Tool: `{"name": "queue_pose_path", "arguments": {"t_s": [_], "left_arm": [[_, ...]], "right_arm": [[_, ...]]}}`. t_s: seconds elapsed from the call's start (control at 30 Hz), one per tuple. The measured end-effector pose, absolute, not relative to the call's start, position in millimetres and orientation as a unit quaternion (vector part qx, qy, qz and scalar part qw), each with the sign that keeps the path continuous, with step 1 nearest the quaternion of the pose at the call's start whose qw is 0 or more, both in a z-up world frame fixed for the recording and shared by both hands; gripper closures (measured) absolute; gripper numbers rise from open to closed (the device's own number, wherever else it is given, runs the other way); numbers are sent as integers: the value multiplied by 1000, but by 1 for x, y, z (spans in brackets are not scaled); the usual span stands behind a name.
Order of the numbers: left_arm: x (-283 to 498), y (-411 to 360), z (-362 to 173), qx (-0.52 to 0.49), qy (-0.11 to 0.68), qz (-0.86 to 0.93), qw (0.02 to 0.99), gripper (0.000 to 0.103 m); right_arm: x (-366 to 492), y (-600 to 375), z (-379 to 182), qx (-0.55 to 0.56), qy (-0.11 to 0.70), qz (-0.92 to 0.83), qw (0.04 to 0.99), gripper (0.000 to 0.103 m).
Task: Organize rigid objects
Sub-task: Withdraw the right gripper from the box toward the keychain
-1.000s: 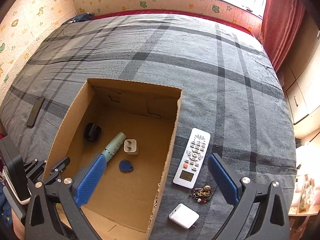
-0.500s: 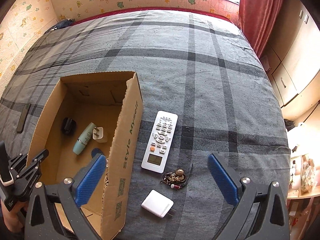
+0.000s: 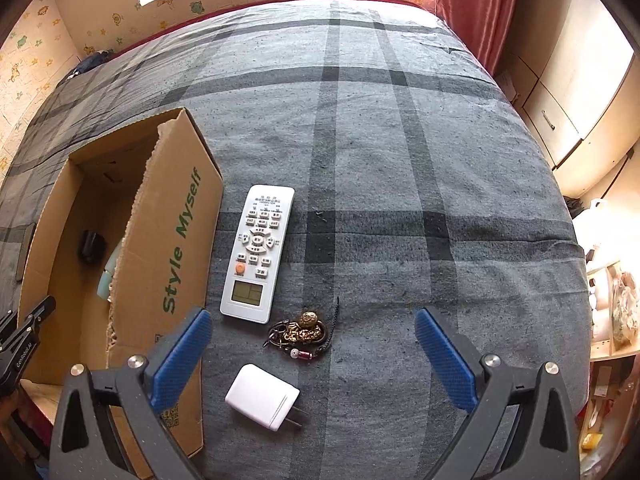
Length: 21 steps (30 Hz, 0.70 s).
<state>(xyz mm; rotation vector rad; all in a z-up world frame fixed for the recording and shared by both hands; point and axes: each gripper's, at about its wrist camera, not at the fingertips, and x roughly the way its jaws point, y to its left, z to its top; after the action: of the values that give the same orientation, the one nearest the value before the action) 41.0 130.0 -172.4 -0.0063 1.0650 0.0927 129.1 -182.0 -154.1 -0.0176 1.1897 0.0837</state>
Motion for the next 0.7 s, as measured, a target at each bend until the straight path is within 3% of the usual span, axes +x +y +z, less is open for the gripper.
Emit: {"name": "queue_pose_path", "arguments": {"t_s": [0.7], "left_arm": [[41,127,-171,-1,508,48,860,89]], "right_arm": [[135,-173,-231,-18,621,48,782,0]]}}
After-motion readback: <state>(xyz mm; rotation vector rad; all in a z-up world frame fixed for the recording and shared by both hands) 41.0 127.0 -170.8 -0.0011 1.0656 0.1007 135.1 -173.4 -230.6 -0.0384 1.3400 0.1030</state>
